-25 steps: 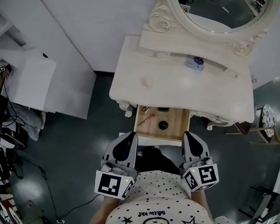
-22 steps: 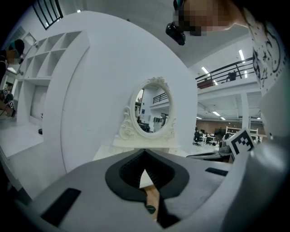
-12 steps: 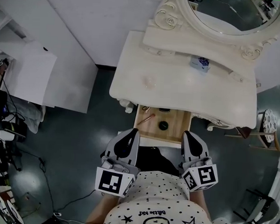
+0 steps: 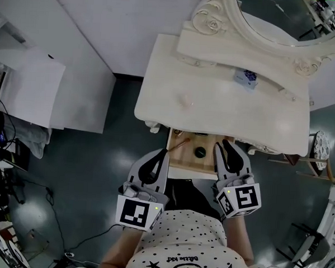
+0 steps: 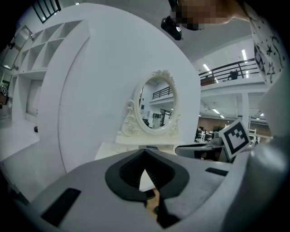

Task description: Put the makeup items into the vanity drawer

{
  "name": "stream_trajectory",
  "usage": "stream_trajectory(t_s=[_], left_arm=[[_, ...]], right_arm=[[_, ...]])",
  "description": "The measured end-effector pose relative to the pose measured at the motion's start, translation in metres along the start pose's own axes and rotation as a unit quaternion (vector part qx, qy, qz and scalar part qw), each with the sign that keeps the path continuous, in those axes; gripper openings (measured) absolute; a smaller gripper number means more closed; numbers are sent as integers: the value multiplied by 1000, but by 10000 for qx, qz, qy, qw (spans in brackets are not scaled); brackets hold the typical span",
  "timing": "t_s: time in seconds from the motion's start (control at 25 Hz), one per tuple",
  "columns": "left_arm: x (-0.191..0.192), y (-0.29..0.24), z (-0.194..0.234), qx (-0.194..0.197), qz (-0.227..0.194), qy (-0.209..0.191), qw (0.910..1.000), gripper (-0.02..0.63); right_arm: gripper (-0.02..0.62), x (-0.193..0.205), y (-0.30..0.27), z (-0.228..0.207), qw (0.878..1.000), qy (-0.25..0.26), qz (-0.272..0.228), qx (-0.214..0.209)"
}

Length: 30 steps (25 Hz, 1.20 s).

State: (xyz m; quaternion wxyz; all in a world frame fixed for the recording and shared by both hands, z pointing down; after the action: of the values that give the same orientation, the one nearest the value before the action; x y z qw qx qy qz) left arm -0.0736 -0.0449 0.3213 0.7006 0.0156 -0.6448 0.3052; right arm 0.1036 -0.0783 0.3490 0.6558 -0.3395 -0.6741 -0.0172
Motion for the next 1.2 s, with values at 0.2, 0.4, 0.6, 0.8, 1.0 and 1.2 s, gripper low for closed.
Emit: stream_trajectory(t_s=[0.2,0.4,0.6,0.8,1.0,1.2], left_arm=[[12,-10,24,-101,122,150,9998,2],[16,-21,37,-170,84,399,9990,2],[21,-30,49,-199,181,551,9981,2],[21,-38,57,-218,229,617,9976,2],[19,-42,63,-228,254,638,9974,2],[19,-42,68,-245,295,600,9975,2]], right_arm=[[121,2,-78,-1,9990,261,318,-195],[164,15,-163,-11,9951,418,861,-230],[179,40,-219,-19,9899,362,1366,-138],[187,60,-246,-23,9852,232,1694,-141],[187,75,-261,-22,9798,293,1976,-114],[157,83,-264,-21,9761,389,2138,-94]])
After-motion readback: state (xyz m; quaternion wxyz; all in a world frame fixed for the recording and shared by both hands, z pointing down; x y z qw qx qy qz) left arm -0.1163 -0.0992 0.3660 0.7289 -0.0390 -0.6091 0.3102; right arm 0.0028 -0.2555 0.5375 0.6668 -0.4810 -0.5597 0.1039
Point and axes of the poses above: the fingertips, and each gripper's own axes: y backward along the fingers, z to its left, x out of its underside, the point moved 4 cm from there along y, backward along the fingers, and after that the axes turned 6 degrees about z, right-handed, at the moved point
